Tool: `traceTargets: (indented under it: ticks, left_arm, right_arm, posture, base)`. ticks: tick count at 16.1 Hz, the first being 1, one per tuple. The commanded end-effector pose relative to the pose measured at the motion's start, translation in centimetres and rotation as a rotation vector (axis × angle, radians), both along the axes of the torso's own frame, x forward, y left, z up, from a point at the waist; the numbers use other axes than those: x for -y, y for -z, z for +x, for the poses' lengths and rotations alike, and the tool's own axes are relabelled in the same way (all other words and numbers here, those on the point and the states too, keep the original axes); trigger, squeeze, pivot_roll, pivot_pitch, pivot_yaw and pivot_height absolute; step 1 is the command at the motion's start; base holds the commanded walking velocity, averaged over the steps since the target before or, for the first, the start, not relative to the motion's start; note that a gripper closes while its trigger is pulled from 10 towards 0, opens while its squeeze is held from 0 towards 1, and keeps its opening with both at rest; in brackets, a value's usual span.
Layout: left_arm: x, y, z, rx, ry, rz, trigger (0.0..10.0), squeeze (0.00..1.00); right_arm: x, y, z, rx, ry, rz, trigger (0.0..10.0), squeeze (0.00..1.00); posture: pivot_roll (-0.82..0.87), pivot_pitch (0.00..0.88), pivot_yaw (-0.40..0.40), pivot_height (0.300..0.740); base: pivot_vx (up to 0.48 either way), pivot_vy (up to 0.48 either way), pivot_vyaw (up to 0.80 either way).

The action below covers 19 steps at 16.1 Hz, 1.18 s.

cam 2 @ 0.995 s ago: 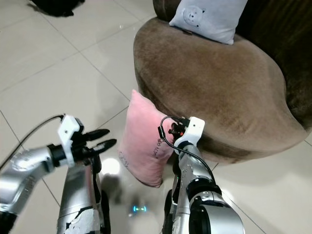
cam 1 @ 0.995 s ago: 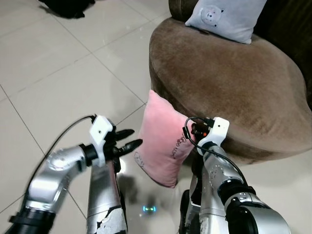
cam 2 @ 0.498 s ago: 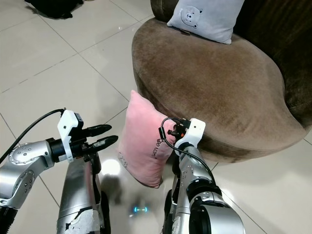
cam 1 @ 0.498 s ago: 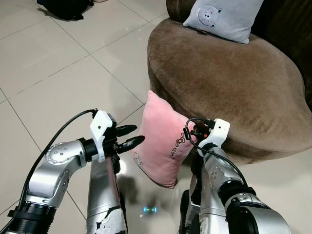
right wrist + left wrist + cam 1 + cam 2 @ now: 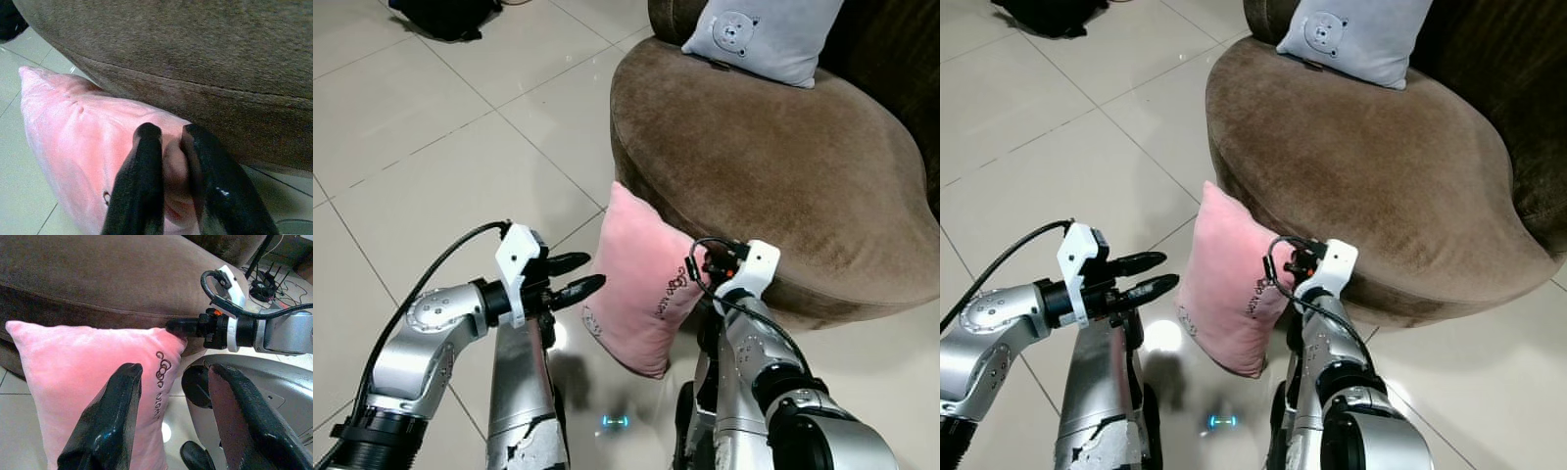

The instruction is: Move the pillow to the sofa from floor

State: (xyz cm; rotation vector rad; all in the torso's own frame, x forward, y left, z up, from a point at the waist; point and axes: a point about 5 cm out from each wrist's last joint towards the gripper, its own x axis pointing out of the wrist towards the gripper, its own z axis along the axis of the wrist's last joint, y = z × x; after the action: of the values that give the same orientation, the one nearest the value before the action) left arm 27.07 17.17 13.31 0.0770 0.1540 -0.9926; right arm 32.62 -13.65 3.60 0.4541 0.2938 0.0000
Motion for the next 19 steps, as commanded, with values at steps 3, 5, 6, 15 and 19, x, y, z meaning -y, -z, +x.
traceTargets:
  ticks: [3,5,6,15,19]
  left_arm:
    - [-0.1,0.5,-0.4,-0.021,0.020,0.013,10.0,0.00]
    - [-0.2,0.4,-0.5,-0.022,0.024,0.016,10.0,0.00]
    - [-0.2,0.4,-0.5,-0.023,0.027,0.019,10.0,0.00]
    - [0.2,0.1,-0.5,-0.024,0.042,0.023,10.0,0.00]
    - [0.2,-0.2,-0.5,-0.021,0.047,0.029,10.0,0.00]
  right_arm:
    - [0.5,1.0,-0.8,-0.033,0.051,0.008,10.0,1.00]
    - [0.7,1.1,-0.9,-0.032,0.091,0.021,10.0,1.00]
    - [0.6,1.1,-0.9,-0.035,0.093,0.030,10.0,1.00]
    - [-0.9,2.1,-1.5,-0.114,0.085,0.023,10.0,0.00]
    - [-1.2,1.3,-1.0,-0.066,0.130,0.110,10.0,0.00]
  posture:
    - [0.25,0.220,-0.015,0.485]
    - [0.26,0.224,-0.008,0.485]
    - [0.26,0.225,-0.007,0.485]
    - [0.27,0.237,0.006,0.485]
    - [0.30,0.250,0.015,0.485]
  base:
    - [0.000,0.000,0.00]
    - [0.000,0.000,0.00]
    - [0.000,0.000,0.00]
    - [0.000,0.000,0.00]
    - [0.000,0.000,0.00]
